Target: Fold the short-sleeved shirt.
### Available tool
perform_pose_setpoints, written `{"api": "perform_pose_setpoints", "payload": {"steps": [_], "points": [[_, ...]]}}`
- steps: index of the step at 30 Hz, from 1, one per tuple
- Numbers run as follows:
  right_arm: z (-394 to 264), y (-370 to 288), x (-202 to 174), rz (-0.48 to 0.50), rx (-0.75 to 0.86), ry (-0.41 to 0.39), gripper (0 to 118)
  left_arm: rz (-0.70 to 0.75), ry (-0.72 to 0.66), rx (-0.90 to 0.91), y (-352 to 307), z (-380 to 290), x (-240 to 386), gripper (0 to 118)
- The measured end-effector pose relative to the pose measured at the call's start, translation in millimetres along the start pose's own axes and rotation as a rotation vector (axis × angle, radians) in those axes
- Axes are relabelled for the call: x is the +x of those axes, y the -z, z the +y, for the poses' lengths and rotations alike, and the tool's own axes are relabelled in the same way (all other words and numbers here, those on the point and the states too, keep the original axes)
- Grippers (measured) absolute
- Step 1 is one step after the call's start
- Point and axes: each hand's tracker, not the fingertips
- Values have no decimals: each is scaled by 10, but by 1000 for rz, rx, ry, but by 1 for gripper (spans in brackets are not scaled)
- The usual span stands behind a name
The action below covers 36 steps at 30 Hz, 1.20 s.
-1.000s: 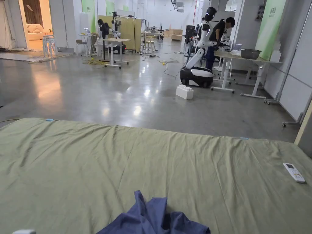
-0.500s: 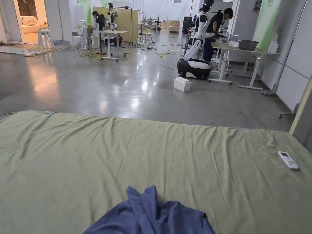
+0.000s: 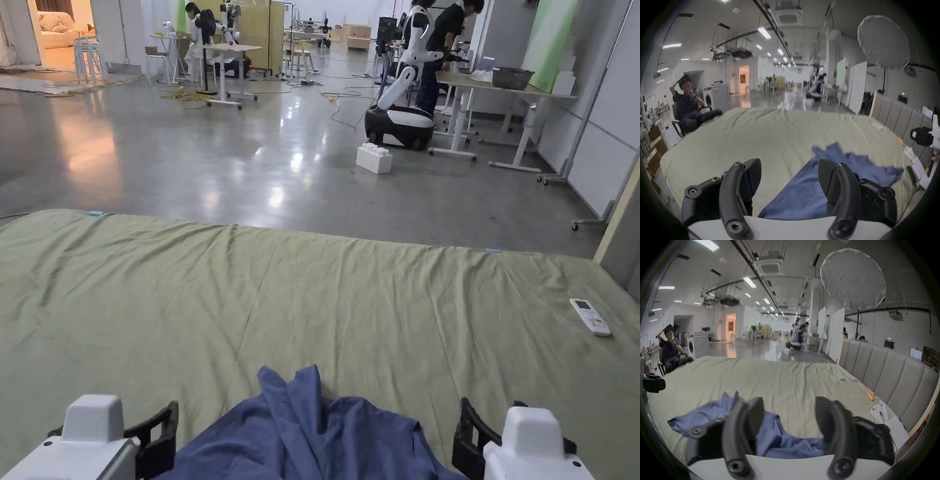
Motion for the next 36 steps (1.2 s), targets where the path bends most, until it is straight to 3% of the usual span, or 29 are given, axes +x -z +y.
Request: {"api": "perform_pose_setpoints", "payload": {"steps": [1,2,3,4,5,7,9,18,35,36], "points": [[60,-37,-61,-1,28,-13,21,-21,10,27,-46,58,59,45],[114,-56,-115,-1,53,-23,16,-35,19,42,-80,101,111,24],[153,-84,-161,0,71,-28,16,-45,32,65,-114,142,166,13],[168,-107,-188,15,74,-15,15,-41,58,86,-142,165,214,9],[186,-121,-216,27,74,-8,15,-35,74,95,-167,182,267,9],[221,-123,-287,26,69,-15,2,-43,84,99,-211,198,331,7],[219,-130,-315,35,81,-18,1,-53,79,94,-240,204,377,3],[111,36,-306,49,46,-24,0,-90,75,-45,63,164,233,0],[-250,479,-41,24,-111,-46,0,-125,65,-380,1673,-67,60,1],[-272,496,-30,23,-121,-46,0,-126,62,-390,1751,-68,56,5]]}}
